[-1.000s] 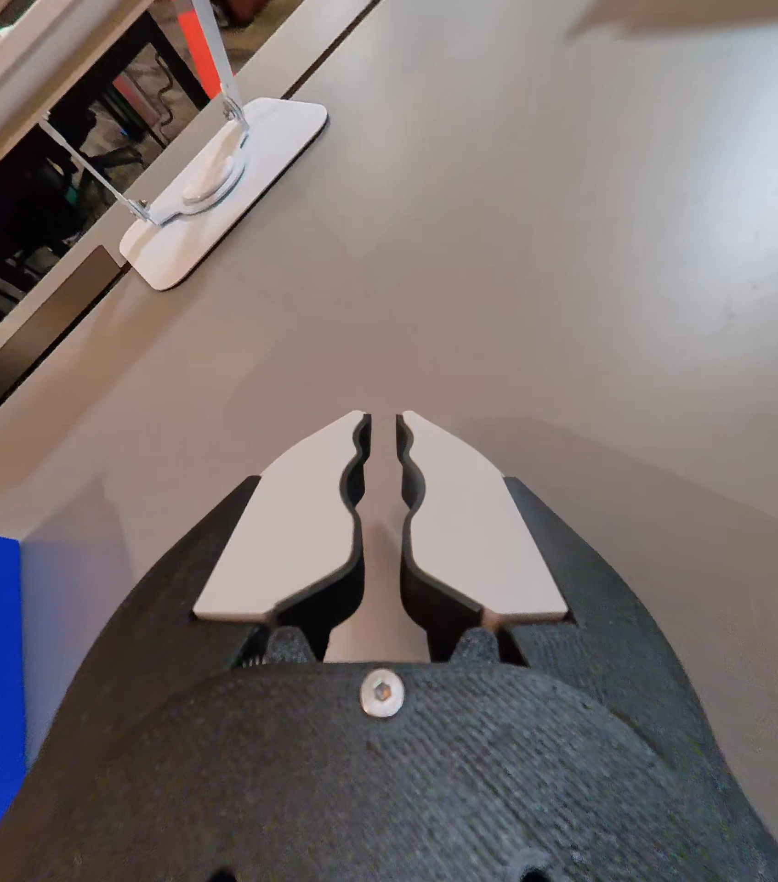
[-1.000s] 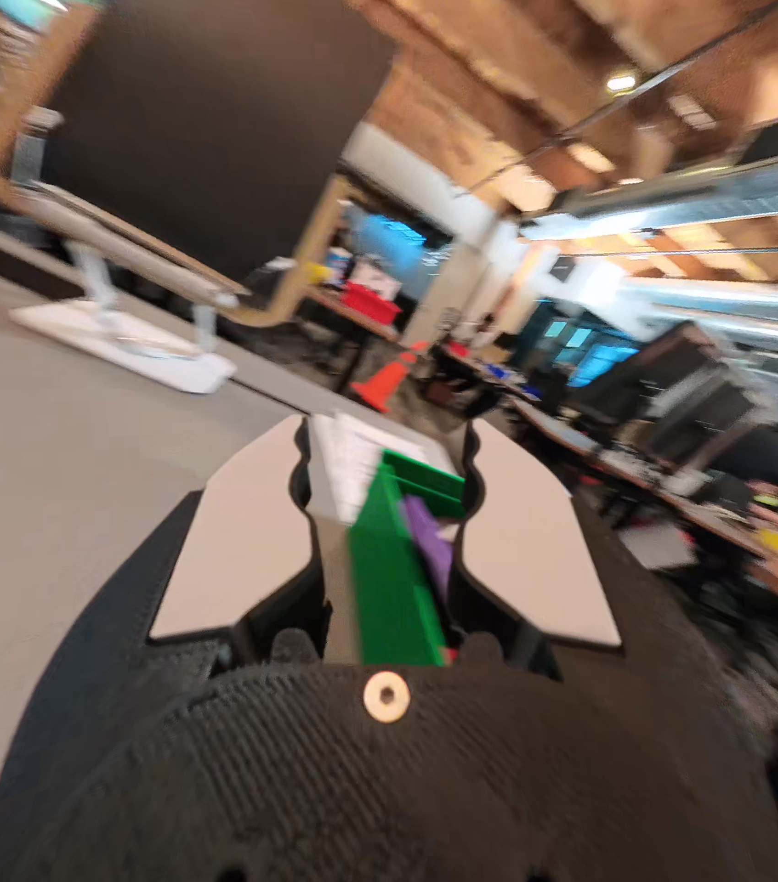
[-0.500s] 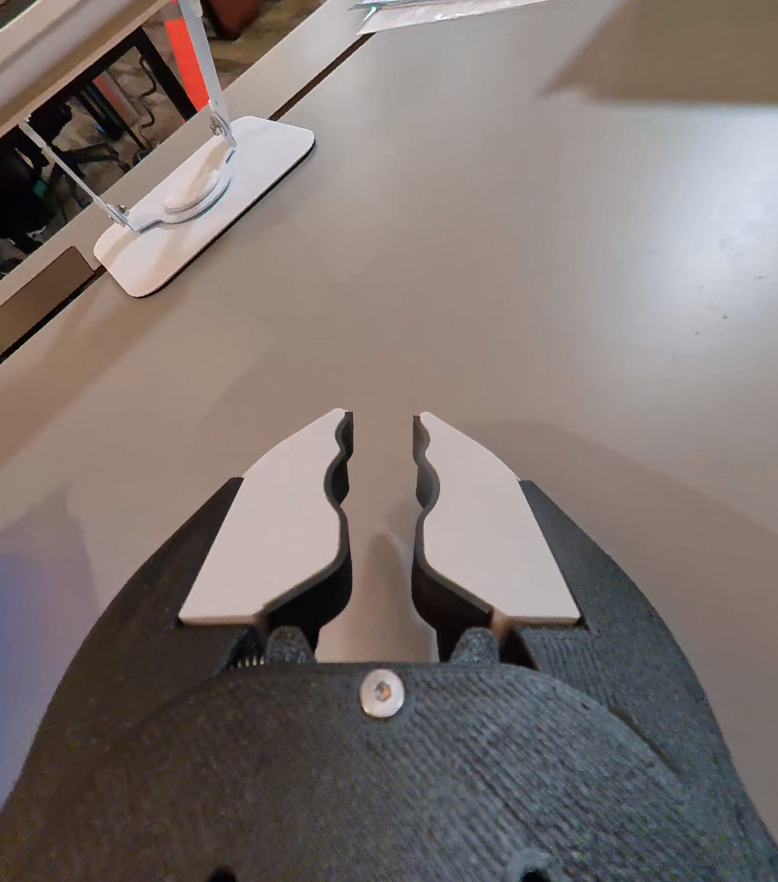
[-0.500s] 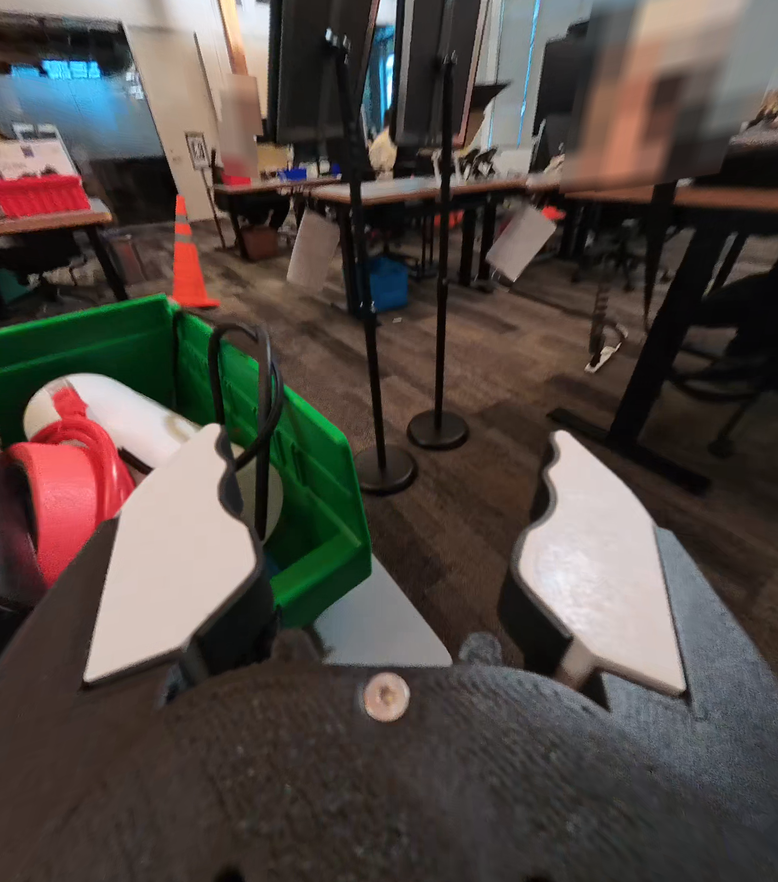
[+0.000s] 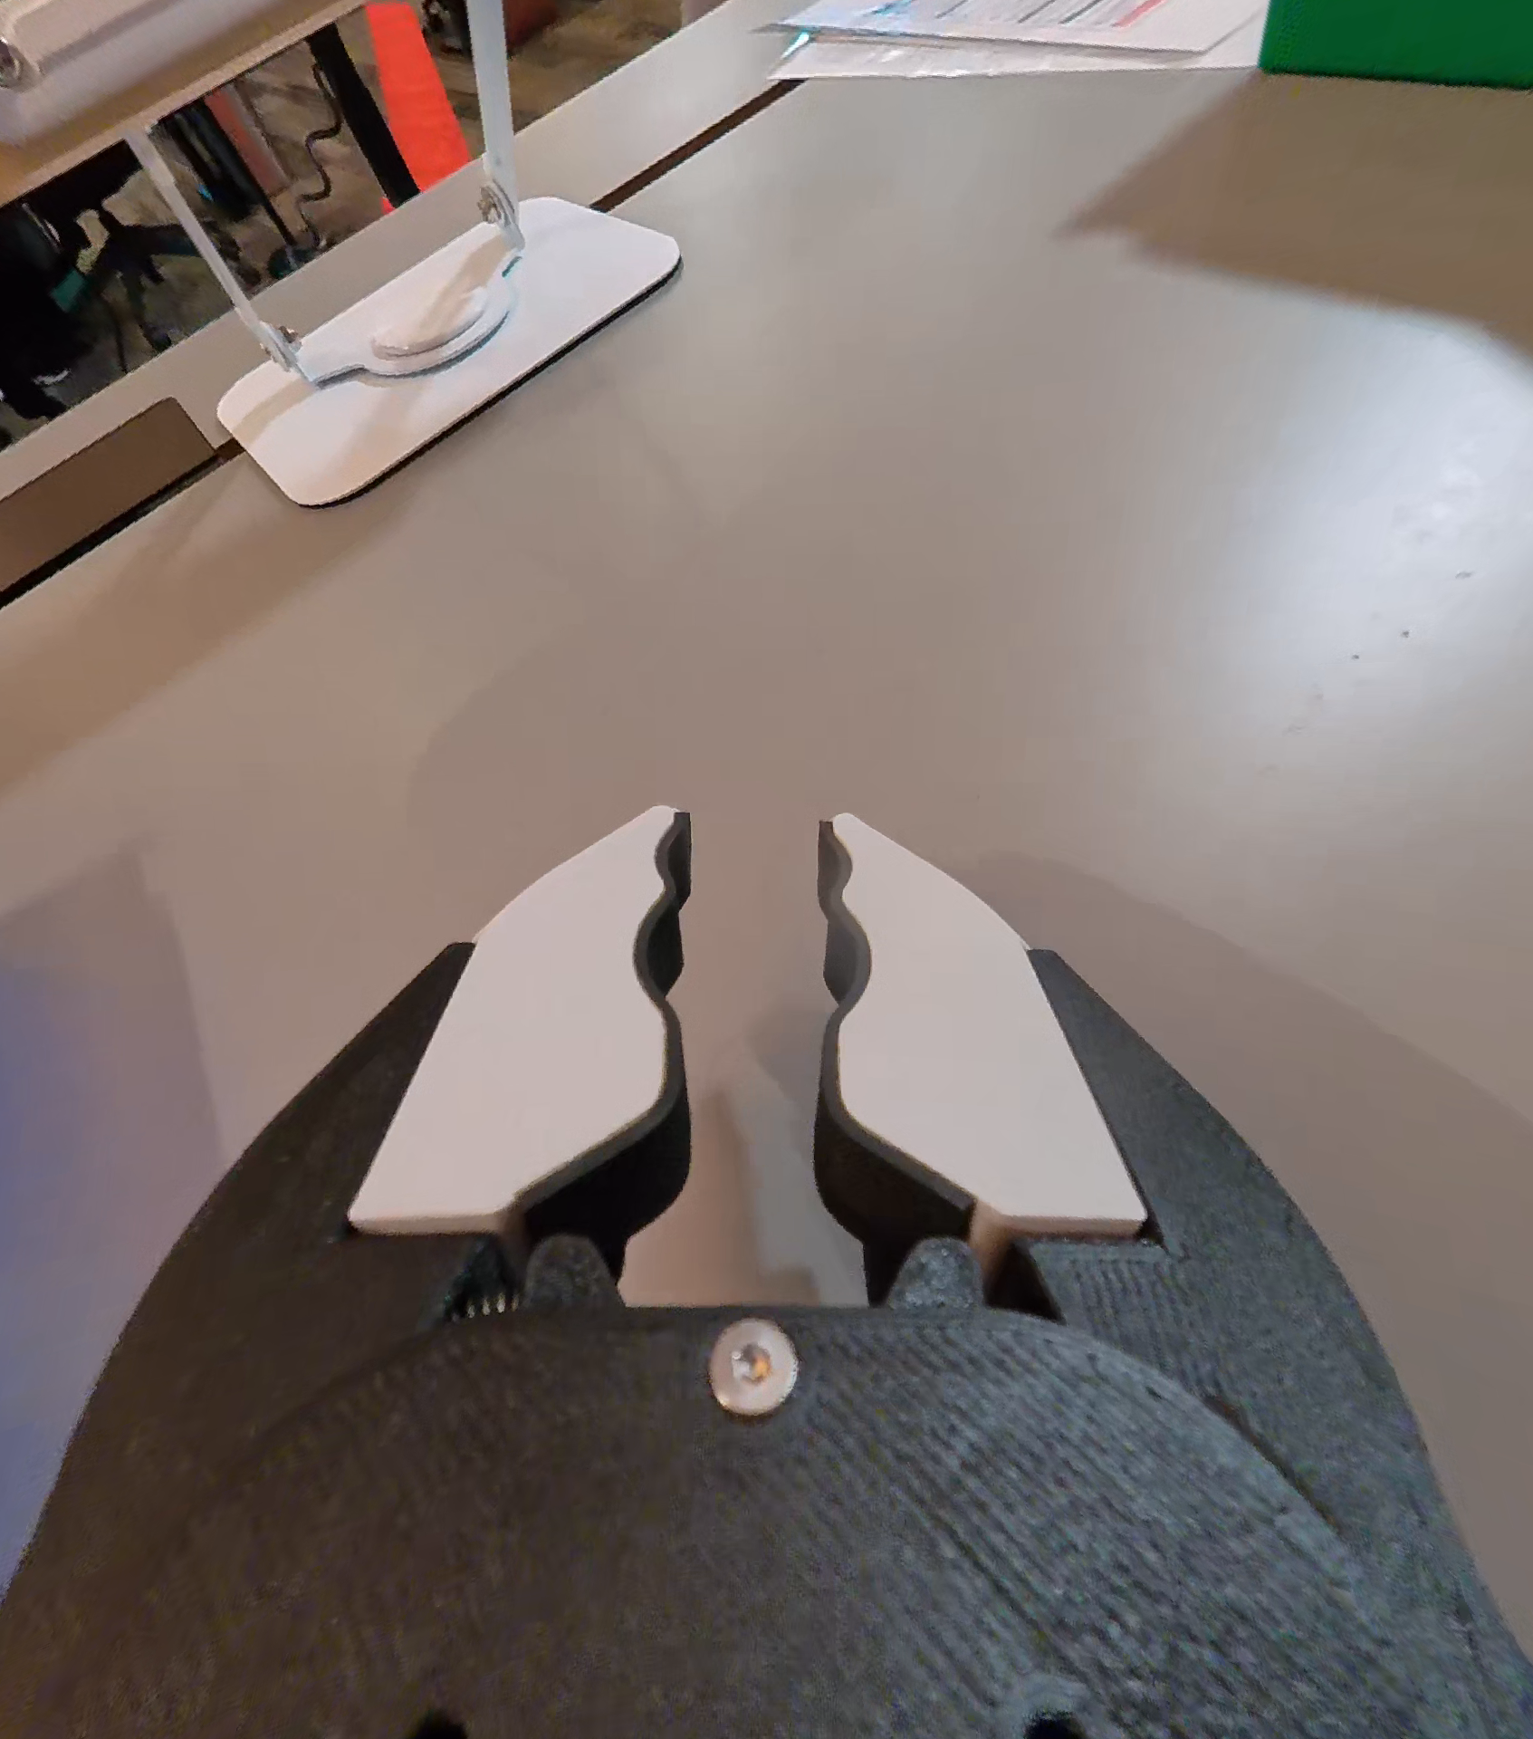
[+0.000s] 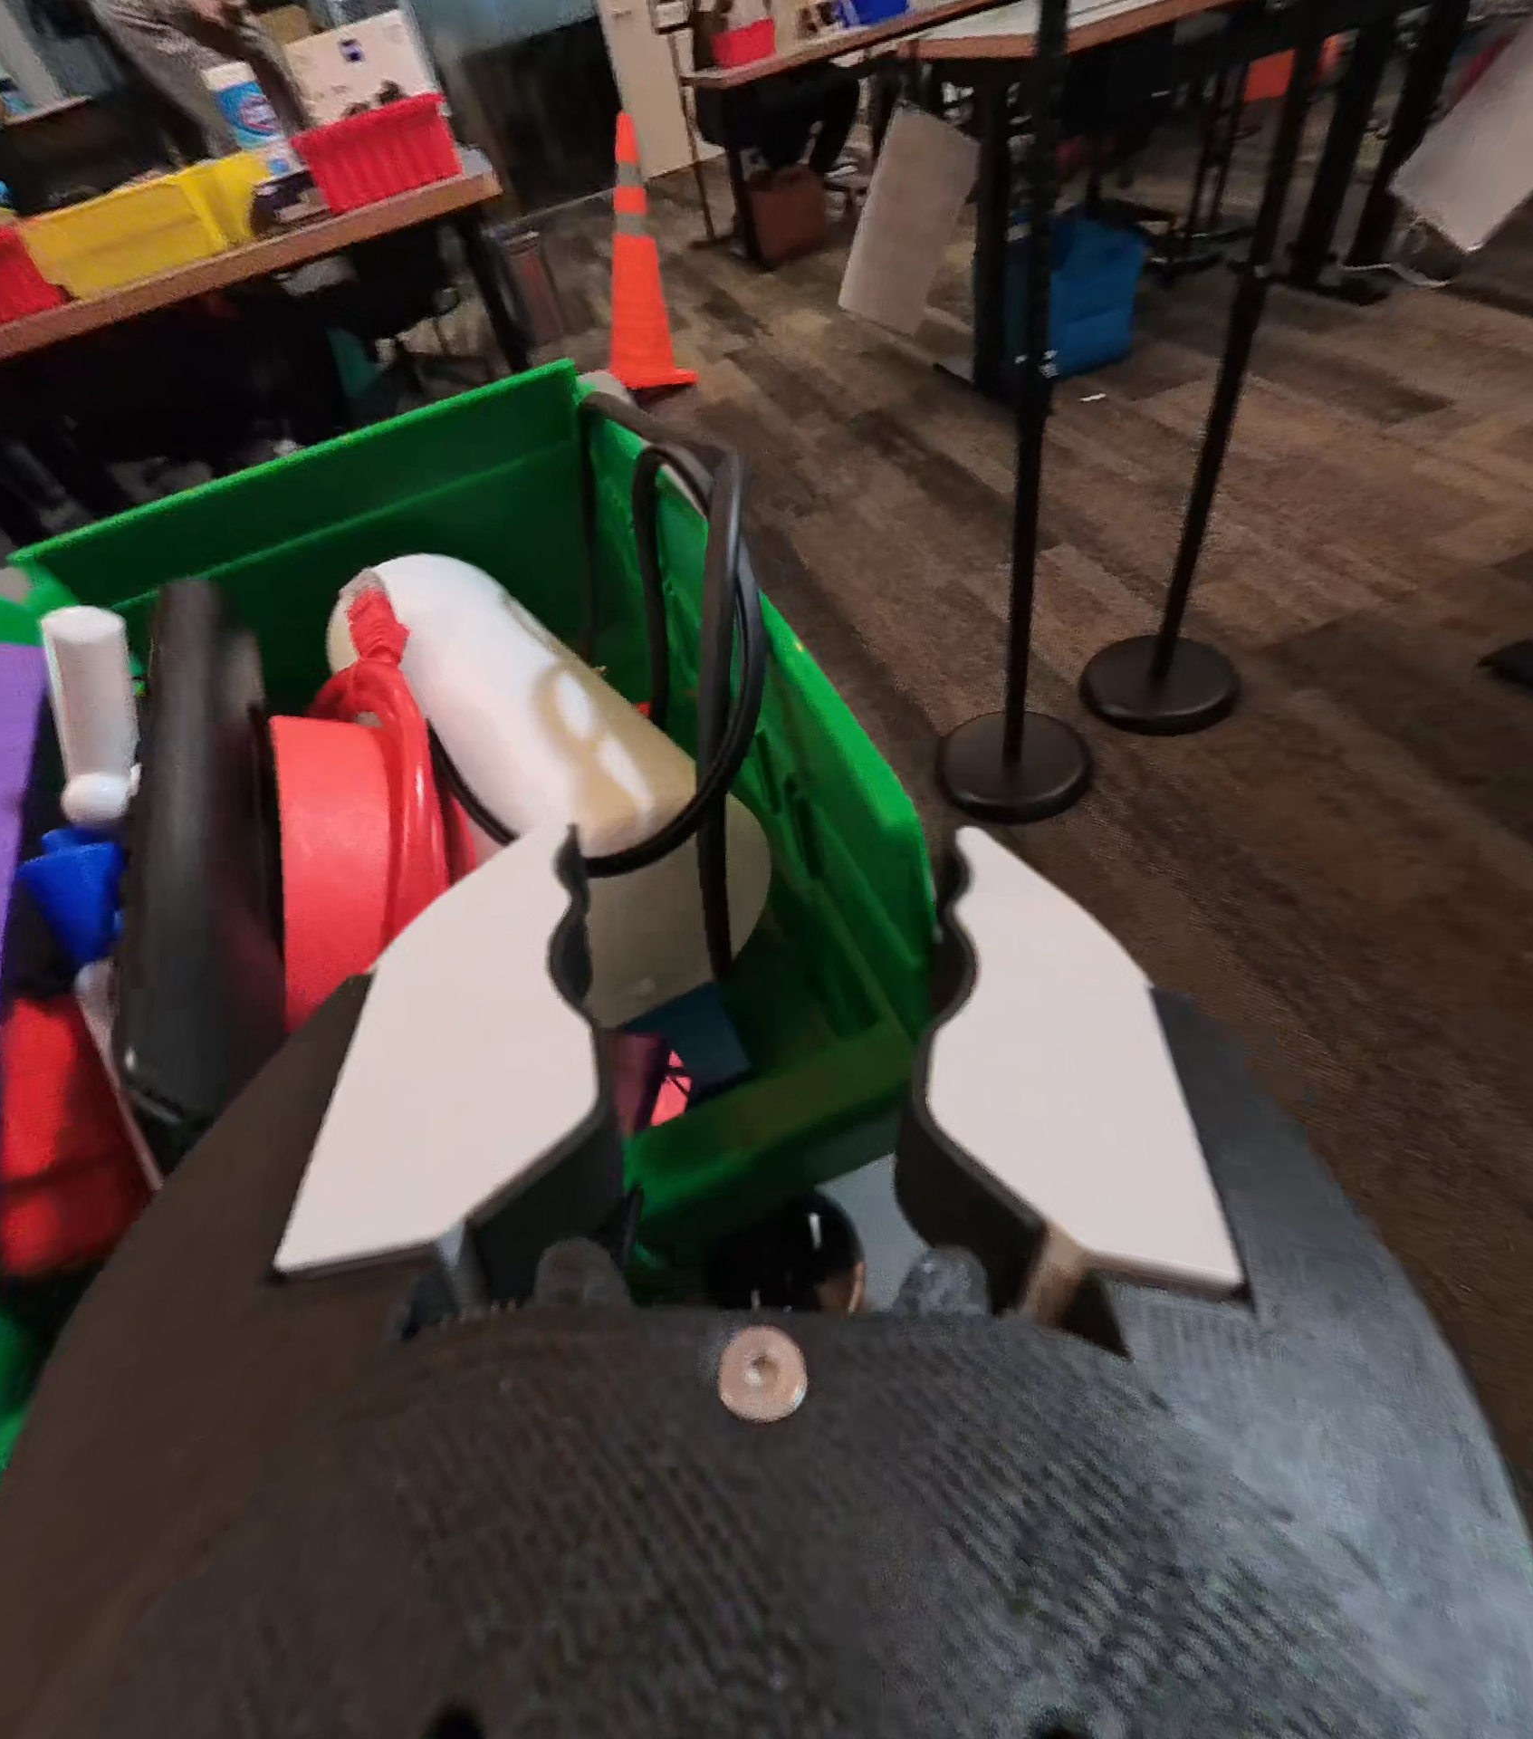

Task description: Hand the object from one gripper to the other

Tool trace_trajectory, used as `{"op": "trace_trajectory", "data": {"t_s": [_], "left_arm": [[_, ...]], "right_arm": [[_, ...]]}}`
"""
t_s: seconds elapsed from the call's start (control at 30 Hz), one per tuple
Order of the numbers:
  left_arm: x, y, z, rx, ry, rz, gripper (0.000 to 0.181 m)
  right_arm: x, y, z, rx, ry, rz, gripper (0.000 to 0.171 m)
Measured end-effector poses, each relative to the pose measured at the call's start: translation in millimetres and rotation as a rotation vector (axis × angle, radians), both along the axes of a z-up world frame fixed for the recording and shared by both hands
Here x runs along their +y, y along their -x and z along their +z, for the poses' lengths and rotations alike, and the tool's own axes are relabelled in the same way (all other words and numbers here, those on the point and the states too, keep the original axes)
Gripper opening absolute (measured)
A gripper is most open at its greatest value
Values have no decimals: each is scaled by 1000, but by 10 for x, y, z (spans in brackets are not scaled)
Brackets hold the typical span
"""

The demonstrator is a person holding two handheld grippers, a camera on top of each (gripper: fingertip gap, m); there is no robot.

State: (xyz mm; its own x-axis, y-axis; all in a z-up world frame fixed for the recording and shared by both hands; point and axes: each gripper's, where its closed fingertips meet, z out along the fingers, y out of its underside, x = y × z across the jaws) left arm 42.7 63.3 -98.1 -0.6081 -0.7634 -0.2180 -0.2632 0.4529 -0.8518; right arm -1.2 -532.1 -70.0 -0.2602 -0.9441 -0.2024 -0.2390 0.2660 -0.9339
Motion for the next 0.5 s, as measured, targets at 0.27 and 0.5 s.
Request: {"op": "trace_trajectory", "data": {"t_s": [0.27,0.5], "left_arm": [[-47,-24,-19,5,-11,-15,25],[-79,-22,-32,-7,-36,-30,25]], "right_arm": [[806,-73,-34,62,4,422,26],[797,-224,56,31,97,292,44]]}}
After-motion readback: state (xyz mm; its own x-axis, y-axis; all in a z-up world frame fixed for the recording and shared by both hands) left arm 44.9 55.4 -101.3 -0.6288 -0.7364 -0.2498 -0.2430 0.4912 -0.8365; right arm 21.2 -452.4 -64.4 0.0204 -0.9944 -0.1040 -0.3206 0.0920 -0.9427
